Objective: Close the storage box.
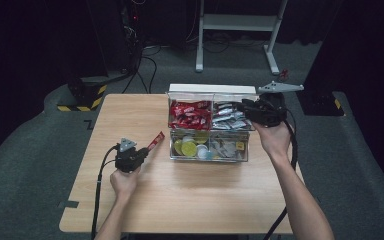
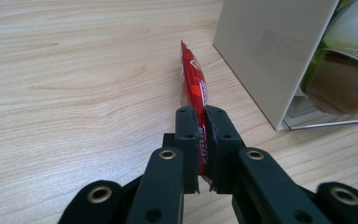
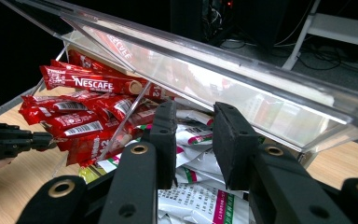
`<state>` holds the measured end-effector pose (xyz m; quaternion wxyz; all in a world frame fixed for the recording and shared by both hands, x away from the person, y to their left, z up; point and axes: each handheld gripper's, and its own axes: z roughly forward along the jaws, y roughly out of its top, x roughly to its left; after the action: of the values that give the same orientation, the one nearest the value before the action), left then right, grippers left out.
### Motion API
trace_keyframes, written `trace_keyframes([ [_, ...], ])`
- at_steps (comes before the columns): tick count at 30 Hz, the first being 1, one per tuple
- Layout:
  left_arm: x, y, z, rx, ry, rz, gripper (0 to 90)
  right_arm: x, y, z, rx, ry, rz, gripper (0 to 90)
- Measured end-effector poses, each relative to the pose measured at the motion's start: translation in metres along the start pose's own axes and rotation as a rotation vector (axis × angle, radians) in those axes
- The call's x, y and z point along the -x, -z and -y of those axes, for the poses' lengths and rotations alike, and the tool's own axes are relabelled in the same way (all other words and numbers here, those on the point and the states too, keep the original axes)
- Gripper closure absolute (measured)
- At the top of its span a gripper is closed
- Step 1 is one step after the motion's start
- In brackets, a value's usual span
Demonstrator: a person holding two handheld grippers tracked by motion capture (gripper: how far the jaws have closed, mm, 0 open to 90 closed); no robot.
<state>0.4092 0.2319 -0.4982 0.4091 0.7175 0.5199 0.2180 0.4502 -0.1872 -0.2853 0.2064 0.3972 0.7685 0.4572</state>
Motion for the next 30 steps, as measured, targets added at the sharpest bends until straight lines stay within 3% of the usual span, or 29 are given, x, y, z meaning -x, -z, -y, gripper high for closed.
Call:
trace_keyframes([
  [13, -0.0009, -0.0030, 0.0033, -0.019, 0.004, 0.000, 83.0, -0.0002, 0.0007, -0.0003, 0.001, 0.002, 0.000, 69.9],
  [21, -0.0001, -0.0063, 0.0071, -0.056, 0.000, -0.002, 80.3, -0.0006, 0.0010, -0.0006, 0.002, 0.002, 0.001, 69.8],
  [30, -0.0034, 0.0026, 0.0090, -0.034, 0.006, -0.001, 73.9, -0.0009, 0.0017, -0.0001, 0.009, 0.000, -0.001, 69.8],
])
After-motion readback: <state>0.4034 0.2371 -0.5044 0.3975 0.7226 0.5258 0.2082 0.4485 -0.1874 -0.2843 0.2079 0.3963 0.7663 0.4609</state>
